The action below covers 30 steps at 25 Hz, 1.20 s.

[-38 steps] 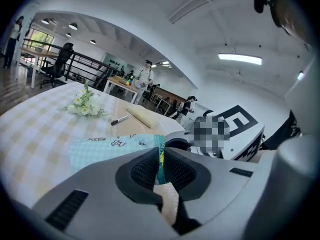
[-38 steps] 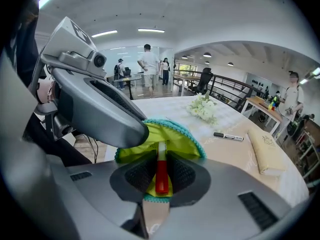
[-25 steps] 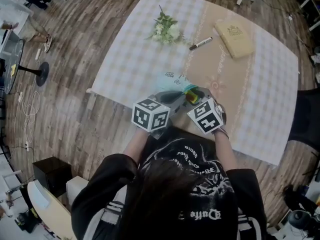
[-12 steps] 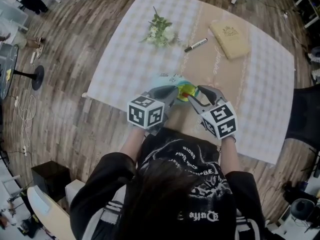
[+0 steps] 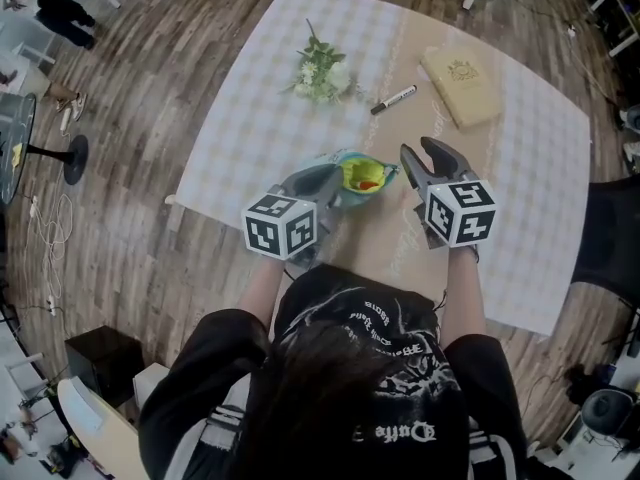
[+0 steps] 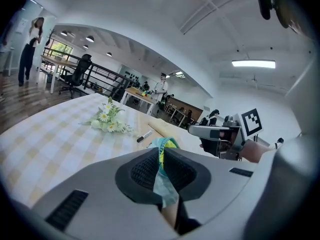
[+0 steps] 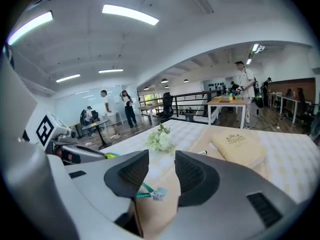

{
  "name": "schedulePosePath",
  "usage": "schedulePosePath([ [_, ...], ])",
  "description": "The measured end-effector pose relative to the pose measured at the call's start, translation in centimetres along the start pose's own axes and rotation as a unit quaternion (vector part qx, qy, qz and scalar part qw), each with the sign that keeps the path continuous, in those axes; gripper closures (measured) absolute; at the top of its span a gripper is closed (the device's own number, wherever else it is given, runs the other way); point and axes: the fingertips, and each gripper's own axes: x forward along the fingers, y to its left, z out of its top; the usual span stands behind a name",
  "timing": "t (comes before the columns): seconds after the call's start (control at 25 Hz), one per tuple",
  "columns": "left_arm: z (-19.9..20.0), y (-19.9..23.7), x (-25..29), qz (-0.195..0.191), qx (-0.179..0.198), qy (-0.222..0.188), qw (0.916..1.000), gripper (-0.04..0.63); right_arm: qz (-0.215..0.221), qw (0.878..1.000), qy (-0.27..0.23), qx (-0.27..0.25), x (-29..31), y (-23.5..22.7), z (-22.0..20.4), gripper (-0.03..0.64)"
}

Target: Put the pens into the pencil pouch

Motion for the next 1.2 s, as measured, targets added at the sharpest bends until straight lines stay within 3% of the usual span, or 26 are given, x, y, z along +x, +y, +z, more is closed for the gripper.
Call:
schedulePosePath([
  [0.2, 1.4, 1.6, -0.4, 0.015, -0.005, -0.011, 0.9998, 0.551, -0.027, 0.998, -0.002, 0.061, 3.5, -2.1, 0.4, 0.448],
  [0.52, 3.7, 4.8, -1.6, 0.039, -0.018, -0.025, 0.9988, 0.551, -0.028, 0.994, 0.035, 0.097, 10.7, -3.1, -0.6, 0.446],
  [0.76, 5.0, 7.3, -2.2, 0.042, -0.089, -0.054, 0.9937, 0.551, -0.053, 0.978, 0.039, 0.198, 14.9, -6.2, -2.0, 0.445],
  [0.96, 6.0, 8.2, -1.8, 0.039, -0.091, -0.057, 0.9935, 0.551, -0.080, 0.974, 0.081, 0.194, 17.9, -6.5, -4.8, 0.385],
  [1.2, 6.0, 9.4, -1.7, 0.038, -0.108, -0.058, 0.9917, 0.551, -0.113, 0.971, 0.096, 0.190, 20.4, -7.0, -5.7, 0.382],
])
